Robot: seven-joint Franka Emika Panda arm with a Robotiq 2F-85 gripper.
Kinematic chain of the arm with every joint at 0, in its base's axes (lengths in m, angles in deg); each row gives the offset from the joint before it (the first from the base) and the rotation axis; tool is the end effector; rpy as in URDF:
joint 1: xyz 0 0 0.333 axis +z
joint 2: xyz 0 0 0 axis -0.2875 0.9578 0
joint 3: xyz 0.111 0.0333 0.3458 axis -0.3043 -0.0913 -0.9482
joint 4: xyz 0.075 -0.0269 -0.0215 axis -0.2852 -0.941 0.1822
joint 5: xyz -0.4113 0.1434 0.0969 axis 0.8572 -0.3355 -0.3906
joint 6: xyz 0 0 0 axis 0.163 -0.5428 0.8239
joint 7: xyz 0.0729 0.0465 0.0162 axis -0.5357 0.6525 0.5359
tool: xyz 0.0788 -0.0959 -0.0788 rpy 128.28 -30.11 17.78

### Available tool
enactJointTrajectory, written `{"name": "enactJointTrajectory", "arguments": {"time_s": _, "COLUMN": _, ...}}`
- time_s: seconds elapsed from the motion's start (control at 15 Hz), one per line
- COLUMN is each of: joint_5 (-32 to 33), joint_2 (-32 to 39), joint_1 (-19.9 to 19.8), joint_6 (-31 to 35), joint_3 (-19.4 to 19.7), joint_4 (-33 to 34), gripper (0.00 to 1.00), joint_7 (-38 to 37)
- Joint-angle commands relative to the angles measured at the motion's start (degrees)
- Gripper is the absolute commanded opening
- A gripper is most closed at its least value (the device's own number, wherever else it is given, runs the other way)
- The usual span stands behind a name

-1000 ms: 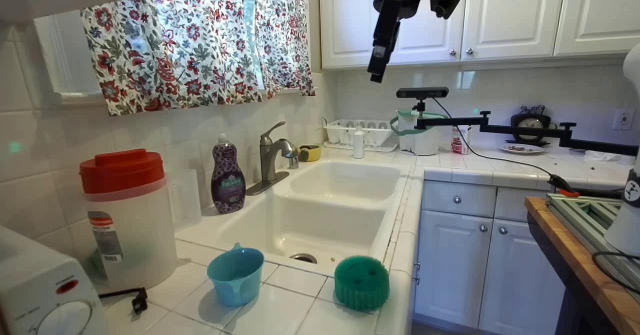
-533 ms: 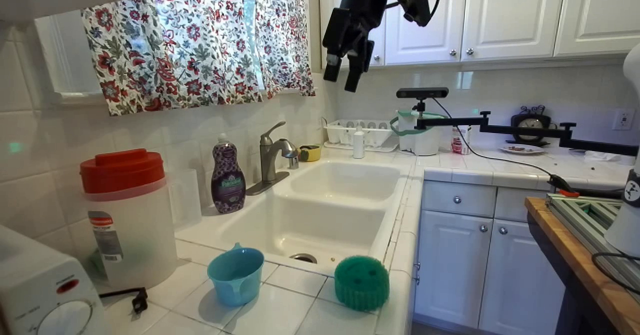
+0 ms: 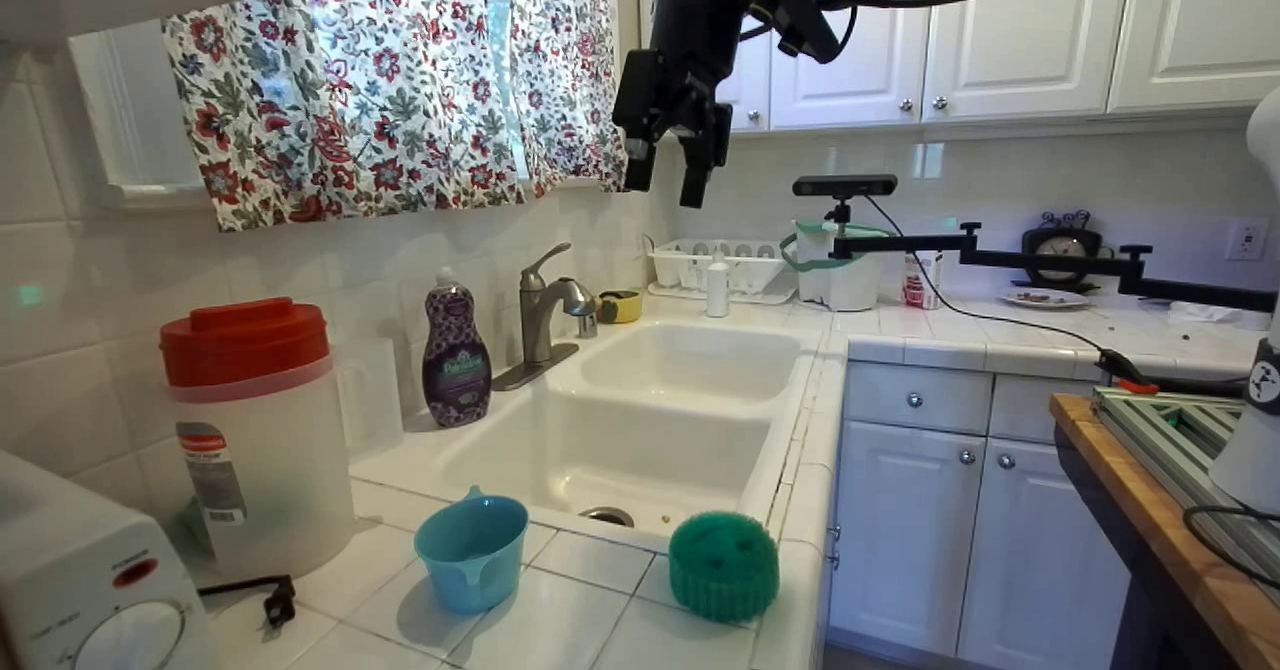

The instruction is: Put the cup into the sink

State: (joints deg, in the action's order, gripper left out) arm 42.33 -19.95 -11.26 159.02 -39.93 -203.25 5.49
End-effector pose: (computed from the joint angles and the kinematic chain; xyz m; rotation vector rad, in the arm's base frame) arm 0.5995 0.1190 0.4271 -2.9283 0.3514 -0.2421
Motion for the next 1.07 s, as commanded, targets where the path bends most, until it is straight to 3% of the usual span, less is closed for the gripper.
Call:
{"name": "enactJointTrajectory", "arguments": {"time_s": 0.0, "joint_5": 0.0, "joint_2": 0.0, "joint_1": -0.2, "joint_6": -0.2, "joint_3": -0.1, "joint_4": 0.2, "gripper": 1.0, "joint_7": 0.0}}
{"name": "enactJointTrajectory", "arguments": {"time_s": 0.2, "joint_5": -0.6, "joint_2": -0.2, "joint_1": -0.6, "joint_6": 0.2, "joint_3": 0.3, "joint_4": -0.7, "gripper": 1.0, "joint_7": -1.1}}
{"name": "enactJointTrajectory", "arguments": {"time_s": 0.53, "joint_5": -4.8, "joint_2": 4.4, "joint_1": -1.9, "joint_6": 6.3, "joint_3": 1.8, "joint_4": -1.1, "gripper": 1.0, "joint_7": -0.4}}
{"name": "enactJointTrajectory", "arguments": {"time_s": 1.0, "joint_5": -5.5, "joint_2": 14.4, "joint_1": -0.9, "joint_6": 9.7, "joint_3": 0.9, "joint_4": 4.9, "gripper": 1.0, "joint_7": -1.5}}
